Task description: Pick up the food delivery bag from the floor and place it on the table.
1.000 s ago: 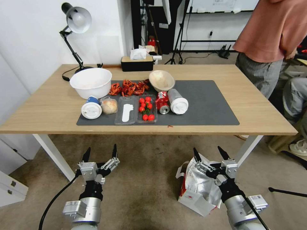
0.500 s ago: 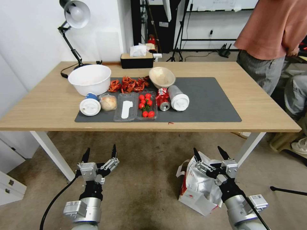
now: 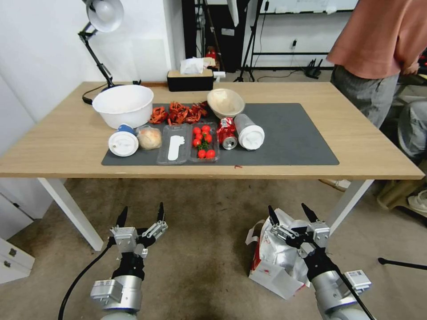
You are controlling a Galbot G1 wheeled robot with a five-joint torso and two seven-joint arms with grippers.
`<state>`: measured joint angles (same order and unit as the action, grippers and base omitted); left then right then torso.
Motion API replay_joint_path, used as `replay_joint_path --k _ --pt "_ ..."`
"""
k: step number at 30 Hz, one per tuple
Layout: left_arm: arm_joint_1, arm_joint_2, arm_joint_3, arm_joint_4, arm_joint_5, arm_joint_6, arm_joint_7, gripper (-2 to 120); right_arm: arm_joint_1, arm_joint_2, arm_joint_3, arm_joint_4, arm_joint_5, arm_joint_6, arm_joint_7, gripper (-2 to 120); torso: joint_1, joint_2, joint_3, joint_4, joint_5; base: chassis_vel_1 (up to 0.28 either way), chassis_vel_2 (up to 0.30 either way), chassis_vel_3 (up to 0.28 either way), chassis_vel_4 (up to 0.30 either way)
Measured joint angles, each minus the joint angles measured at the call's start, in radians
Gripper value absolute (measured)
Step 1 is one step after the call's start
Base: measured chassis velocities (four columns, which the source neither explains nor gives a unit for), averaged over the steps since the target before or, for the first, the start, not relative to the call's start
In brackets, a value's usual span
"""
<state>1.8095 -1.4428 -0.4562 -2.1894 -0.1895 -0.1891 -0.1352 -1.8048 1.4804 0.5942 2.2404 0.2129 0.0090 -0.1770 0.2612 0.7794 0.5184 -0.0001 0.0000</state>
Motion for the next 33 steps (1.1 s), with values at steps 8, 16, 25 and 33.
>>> replay_joint_path --k 8,16,25,33 --pt "0.001 0.007 -0.001 0.006 -0.002 0.0 0.007 100 0.004 0.002 -0.001 -0.004 0.0 0.0 -0.002 100 -0.011 -0.029 -0.017 0.0 -0.0001 0.0 0.0 0.0 0.0" --pt "0.0 0.016 -0.01 0.011 -0.008 -0.001 0.016 100 0.003 0.0 0.0 -0.008 0.0 0.003 -0.007 100 -0.027 -0.067 -0.04 0.0 0.0 0.0 0.0 0.0 0.0" --pt "-0.004 0.033 -0.013 0.022 -0.008 -0.007 0.022 100 0.004 -0.002 0.001 -0.011 0.0 0.004 -0.007 100 -0.044 -0.107 -0.064 0.0 0.0 0.0 0.0 0.0 0.0" --pt "-0.005 0.027 -0.01 0.023 -0.01 -0.008 0.024 100 0.004 -0.001 0.001 -0.013 -0.002 0.006 -0.006 100 -0.056 -0.139 -0.083 0.0 0.0 0.0 0.0 0.0 0.0"
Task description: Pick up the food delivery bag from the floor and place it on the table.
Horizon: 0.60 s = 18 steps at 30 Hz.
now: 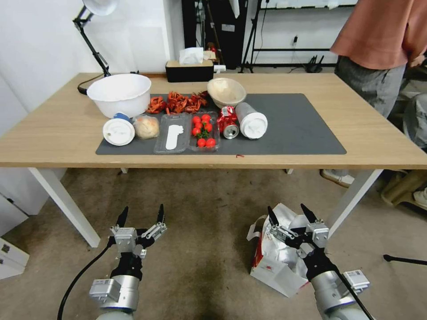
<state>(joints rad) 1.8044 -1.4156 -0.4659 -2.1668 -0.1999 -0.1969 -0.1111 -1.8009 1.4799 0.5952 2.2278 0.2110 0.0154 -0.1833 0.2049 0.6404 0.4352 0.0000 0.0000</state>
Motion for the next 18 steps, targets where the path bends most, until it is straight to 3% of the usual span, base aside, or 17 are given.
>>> replay_joint_path --k 18 --pt "0.004 -0.003 -0.003 0.003 -0.006 -0.012 -0.003 100 -0.004 0.002 0.002 -0.001 -0.006 0.009 0.001 100 -0.03 -0.078 -0.047 0.0 -0.0001 0.0 0.0 0.0 0.0"
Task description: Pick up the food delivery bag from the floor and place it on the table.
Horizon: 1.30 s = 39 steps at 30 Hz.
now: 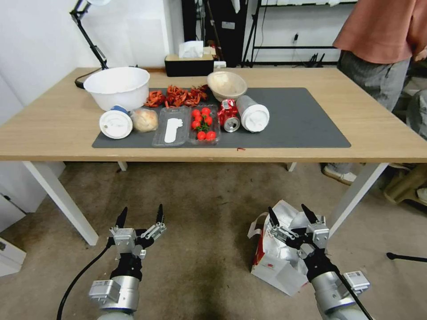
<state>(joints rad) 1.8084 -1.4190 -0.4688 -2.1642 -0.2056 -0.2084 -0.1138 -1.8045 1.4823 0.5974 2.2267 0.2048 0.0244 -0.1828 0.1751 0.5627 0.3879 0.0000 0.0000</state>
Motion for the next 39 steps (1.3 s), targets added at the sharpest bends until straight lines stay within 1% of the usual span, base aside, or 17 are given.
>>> replay_joint_path --k 1,5,7,9,11,14,19,22,39 --pt "0.0 0.0 0.0 0.0 0.0 0.0 0.0 100 0.0 0.0 0.0 0.0 0.0 0.0 0.0 100 0.0 0.0 0.0 0.0 0.0 0.0 0.0 0.0 0.0" --pt "-0.001 -0.001 0.001 0.001 0.002 0.001 0.0 100 -0.001 0.002 0.0 -0.003 0.0 0.013 -0.006 100 -0.009 -0.023 -0.015 0.0 0.0001 0.0 0.0 0.0 0.0" --pt "-0.001 -0.002 0.001 0.001 0.002 0.001 -0.001 100 -0.001 0.001 0.0 -0.003 0.0 0.014 -0.007 100 -0.01 -0.026 -0.016 0.0 0.0 0.0 0.0 0.0 0.0" --pt "-0.002 -0.005 0.001 0.0 0.003 0.002 -0.002 100 0.001 -0.001 0.0 -0.003 0.004 0.014 -0.013 100 -0.015 -0.04 -0.025 0.0 0.0001 0.0 0.0 0.0 0.0" --pt "-0.003 -0.005 0.001 0.0 0.003 0.003 -0.003 100 0.001 -0.002 0.001 -0.003 0.004 0.014 -0.014 100 -0.016 -0.042 -0.027 0.0 0.0 0.0 0.0 0.0 0.0" --pt "-0.004 -0.007 0.001 0.0 0.004 0.002 -0.003 100 0.002 -0.003 0.002 -0.007 0.005 0.019 -0.019 100 -0.023 -0.06 -0.037 0.0 0.0001 0.0 0.0 0.0 0.0" --pt "-0.005 -0.009 0.001 0.003 0.005 0.002 -0.003 100 0.003 -0.002 0.002 -0.007 0.007 0.022 -0.025 100 -0.028 -0.074 -0.047 0.0 0.0001 0.0 0.0 0.0 0.0" --pt "-0.005 -0.009 0.002 0.006 0.007 0.0 -0.003 100 0.002 -0.001 0.002 -0.009 0.011 0.022 -0.027 100 -0.035 -0.092 -0.058 0.0 0.0001 0.0 0.0 0.0 0.0" --pt "-0.007 -0.004 0.001 0.011 0.008 -0.004 -0.003 100 0.0 -0.001 0.001 -0.011 0.015 0.025 -0.029 100 -0.057 -0.157 -0.099 0.0 0.0 0.0 0.0 0.0 0.0"
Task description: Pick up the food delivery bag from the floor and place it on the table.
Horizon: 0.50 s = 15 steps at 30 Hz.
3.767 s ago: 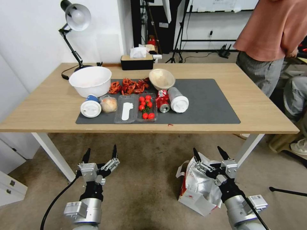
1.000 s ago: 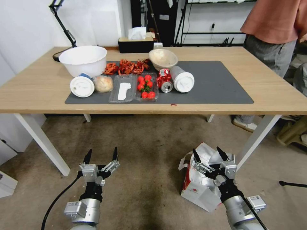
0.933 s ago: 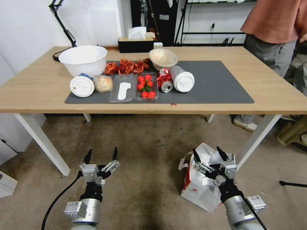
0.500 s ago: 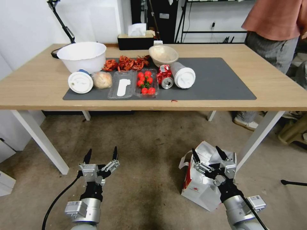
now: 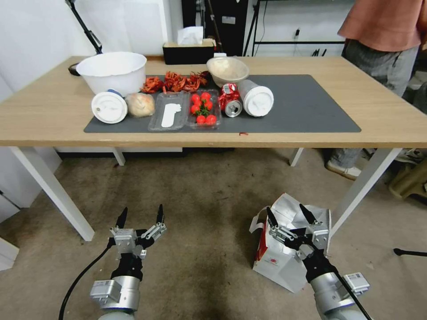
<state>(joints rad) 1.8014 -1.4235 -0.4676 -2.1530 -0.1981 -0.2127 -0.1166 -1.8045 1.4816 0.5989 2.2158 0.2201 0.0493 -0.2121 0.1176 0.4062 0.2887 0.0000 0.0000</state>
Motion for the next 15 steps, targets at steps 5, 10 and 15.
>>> replay_joint_path --k 5,10,15 --pt "-0.001 0.0 0.0 0.002 -0.001 -0.002 0.0 100 0.0 0.0 0.001 -0.001 0.0 0.0 0.0 100 -0.006 -0.019 -0.013 0.0 0.0 0.0 0.0 0.0 0.0" --pt "0.0 0.0 0.001 0.004 -0.003 -0.008 0.0 100 0.0 -0.001 0.001 -0.006 -0.001 0.0 0.0 100 -0.013 -0.041 -0.028 0.0 0.0 0.0 0.0 0.0 0.0" --pt "0.0 0.001 0.001 0.005 -0.004 -0.009 0.0 100 0.0 -0.001 0.001 -0.006 -0.002 0.0 0.0 100 -0.017 -0.053 -0.036 0.0001 0.0001 0.0 0.0 0.0 0.0"
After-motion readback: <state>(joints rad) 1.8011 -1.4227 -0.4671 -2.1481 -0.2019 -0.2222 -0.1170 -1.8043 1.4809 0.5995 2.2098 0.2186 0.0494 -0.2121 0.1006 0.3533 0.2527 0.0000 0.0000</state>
